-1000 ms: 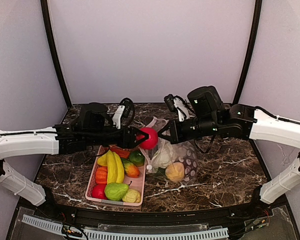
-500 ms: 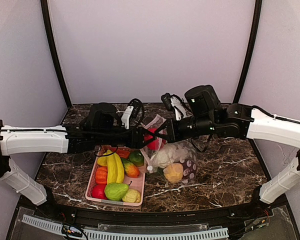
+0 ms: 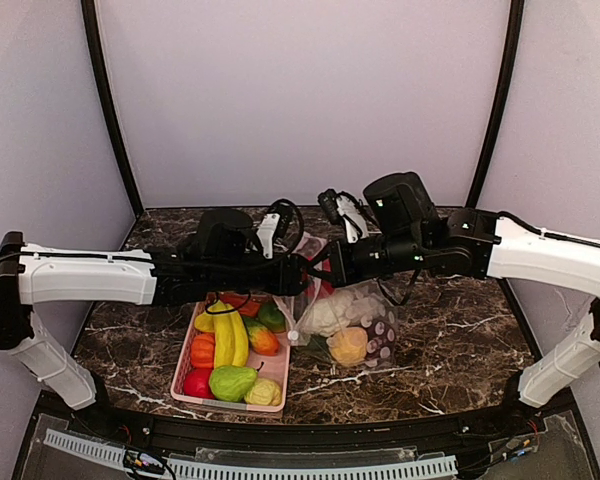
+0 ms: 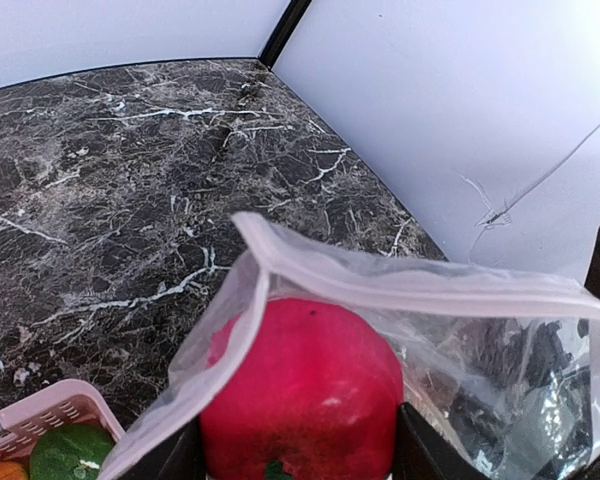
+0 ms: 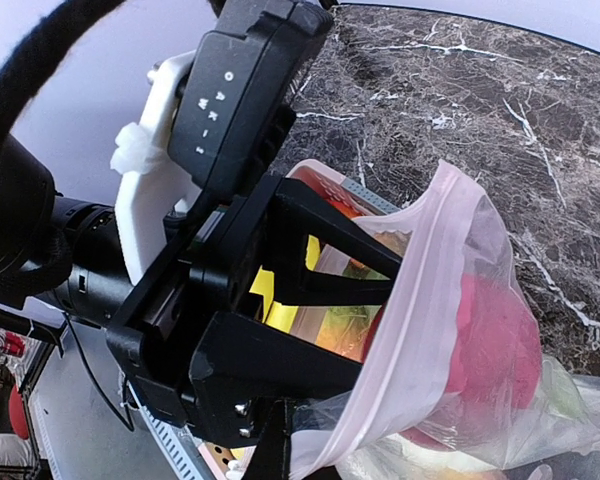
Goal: Place the food in the zip-top bag and seal the zipper
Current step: Place the fake fruit in the zipper food storage bag.
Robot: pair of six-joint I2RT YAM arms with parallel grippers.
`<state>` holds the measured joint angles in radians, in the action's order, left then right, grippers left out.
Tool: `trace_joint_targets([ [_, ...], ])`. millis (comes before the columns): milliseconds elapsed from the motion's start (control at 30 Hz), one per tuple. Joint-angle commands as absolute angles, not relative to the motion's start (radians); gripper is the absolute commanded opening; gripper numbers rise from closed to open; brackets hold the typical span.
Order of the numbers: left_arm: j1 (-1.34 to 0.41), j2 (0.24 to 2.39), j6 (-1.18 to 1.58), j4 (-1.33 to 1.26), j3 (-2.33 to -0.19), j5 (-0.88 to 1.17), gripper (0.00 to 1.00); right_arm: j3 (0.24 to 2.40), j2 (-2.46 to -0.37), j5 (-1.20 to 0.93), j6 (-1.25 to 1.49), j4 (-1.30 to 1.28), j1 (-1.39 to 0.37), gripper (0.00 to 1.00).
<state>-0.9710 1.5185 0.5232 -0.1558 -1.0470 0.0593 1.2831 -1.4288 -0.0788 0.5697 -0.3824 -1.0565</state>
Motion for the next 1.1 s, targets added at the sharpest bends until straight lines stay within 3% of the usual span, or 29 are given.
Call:
trace_joint_targets([
  [0, -0.978, 1.544, 0.557, -0.243, -1.058, 0.014, 0.59, 1.31, -1.431, -0.101, 0.566, -0.295, -1.068, 0.0],
  [267, -0.977, 1.611, 0.587, -0.293, -1.071, 0.071, 0.59, 1.293, -1.414, -0.066, 0.578, -0.295, -1.068, 0.0],
  [667, -0.977, 1.511, 0.534, -0.179, -1.049, 0.016, 0.82, 1.243, -1.365, -0.003, 0.621, -0.3, -1.067, 0.0],
  [1067, -0.977, 1.334, 0.48, -0.015, -1.041, 0.015, 0.89, 1.226, -1.35, 0.021, 0.64, -0.306, -1.067, 0.0],
])
